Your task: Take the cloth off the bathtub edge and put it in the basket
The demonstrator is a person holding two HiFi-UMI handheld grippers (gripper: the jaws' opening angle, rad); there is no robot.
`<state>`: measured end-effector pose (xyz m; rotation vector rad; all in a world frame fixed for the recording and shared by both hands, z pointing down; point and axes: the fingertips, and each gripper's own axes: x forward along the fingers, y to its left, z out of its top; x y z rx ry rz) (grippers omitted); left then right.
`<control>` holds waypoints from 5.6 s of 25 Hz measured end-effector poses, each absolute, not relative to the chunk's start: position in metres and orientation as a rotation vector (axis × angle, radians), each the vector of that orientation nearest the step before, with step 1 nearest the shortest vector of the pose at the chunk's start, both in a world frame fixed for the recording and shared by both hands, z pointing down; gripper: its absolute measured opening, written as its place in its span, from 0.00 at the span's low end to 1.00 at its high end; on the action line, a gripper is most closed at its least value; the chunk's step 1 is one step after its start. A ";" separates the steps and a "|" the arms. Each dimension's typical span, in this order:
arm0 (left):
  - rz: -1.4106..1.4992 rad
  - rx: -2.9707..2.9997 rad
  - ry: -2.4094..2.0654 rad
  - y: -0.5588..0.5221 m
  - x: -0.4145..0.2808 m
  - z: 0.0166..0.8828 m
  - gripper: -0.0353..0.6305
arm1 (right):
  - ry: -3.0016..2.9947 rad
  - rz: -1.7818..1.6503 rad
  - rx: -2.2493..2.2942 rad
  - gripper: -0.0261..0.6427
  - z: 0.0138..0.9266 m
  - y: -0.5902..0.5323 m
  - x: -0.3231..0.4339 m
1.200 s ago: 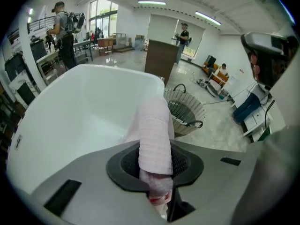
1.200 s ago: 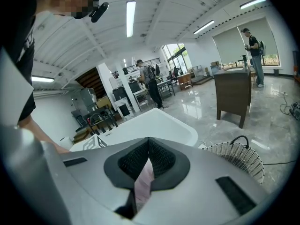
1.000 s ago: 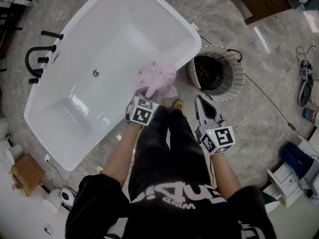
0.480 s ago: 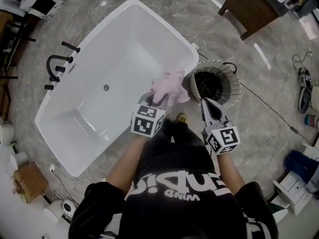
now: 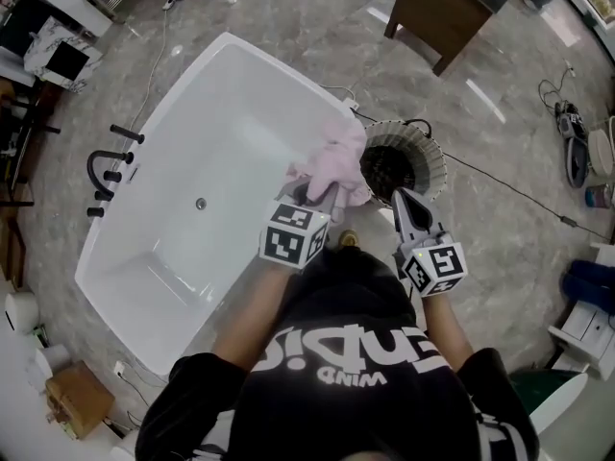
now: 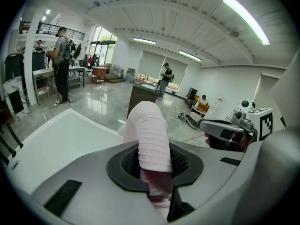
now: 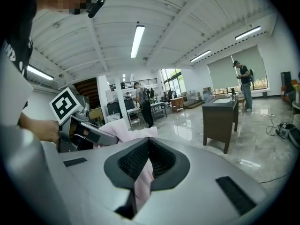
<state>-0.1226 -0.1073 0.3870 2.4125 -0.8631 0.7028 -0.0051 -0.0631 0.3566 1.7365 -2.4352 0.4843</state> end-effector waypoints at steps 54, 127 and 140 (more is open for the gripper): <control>0.796 2.623 -0.208 -0.129 0.207 0.374 0.18 | -1.966 0.484 2.396 0.05 0.346 -0.043 0.287; 1.327 2.288 -0.418 -0.189 0.206 0.845 0.48 | -1.901 1.028 2.199 0.05 0.703 -0.126 0.297; 1.225 2.330 -0.440 -0.205 0.212 0.748 0.16 | -1.982 1.038 2.086 0.05 0.639 -0.135 0.288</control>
